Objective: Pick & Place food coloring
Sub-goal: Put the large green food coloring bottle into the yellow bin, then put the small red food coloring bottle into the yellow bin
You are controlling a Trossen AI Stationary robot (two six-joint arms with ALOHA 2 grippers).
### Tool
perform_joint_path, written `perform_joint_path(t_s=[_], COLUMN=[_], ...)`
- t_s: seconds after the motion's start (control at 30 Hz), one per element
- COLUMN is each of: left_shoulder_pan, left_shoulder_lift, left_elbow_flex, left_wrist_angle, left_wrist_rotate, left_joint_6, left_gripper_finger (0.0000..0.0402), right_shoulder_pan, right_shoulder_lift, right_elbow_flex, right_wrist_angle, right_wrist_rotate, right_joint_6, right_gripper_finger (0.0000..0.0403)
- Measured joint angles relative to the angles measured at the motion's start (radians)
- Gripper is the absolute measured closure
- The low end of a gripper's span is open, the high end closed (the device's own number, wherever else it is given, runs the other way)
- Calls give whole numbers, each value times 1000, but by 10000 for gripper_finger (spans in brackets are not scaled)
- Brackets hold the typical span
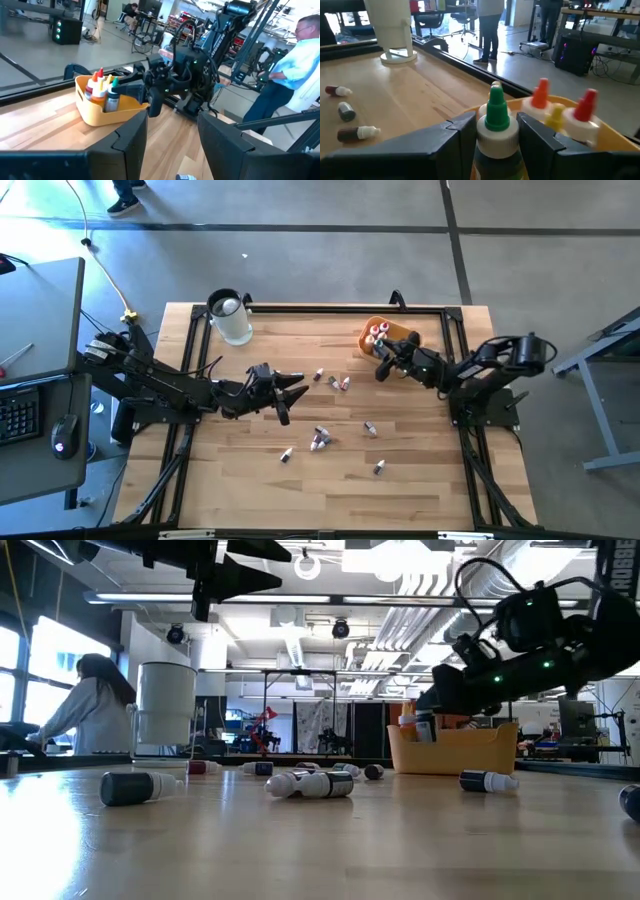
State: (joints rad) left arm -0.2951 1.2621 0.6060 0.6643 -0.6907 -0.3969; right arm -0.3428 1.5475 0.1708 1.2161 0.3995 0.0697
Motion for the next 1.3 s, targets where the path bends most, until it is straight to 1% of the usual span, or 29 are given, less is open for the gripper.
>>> perform_joint_path(t_s=[0.1,0.17,0.3,0.53,0.77,0.93,1.03,1.1,1.17,1.3], left_shoulder_pan=[0,0,0,0,0,0,0,0,0,0], left_shoulder_lift=[0,0,0,0,0,0,0,0,0,0], left_elbow_flex=[0,0,0,0,0,0,0,0,0,0], left_wrist_angle=[0,0,-1,-9,-11,-12,-12,-12,-13,-18], left_wrist_rotate=[0,1,23,74,80,81,81,81,81,81], left_joint_6=[0,0,0,-3,-7,-10,-10,-11,-12,-12], left_gripper_finger=[229,229,229,229,229,229,229,229,229,229], right_shoulder_pan=[0,0,0,1,5,44,79,111,149,248], right_shoulder_lift=[51,81,109,109,81,-8,-95,-163,-235,-373], right_elbow_flex=[43,65,80,75,75,75,75,75,76,77], right_wrist_angle=[-5,-7,-21,-23,-22,-22,-22,-26,-52,-203], right_wrist_rotate=[-7,17,41,42,10,10,13,6,-49,-257], right_joint_6=[-2,-1,-2,-26,-46,-105,-172,-184,-183,-168], right_gripper_finger=[283,282,267,241,238,238,238,238,237,238])
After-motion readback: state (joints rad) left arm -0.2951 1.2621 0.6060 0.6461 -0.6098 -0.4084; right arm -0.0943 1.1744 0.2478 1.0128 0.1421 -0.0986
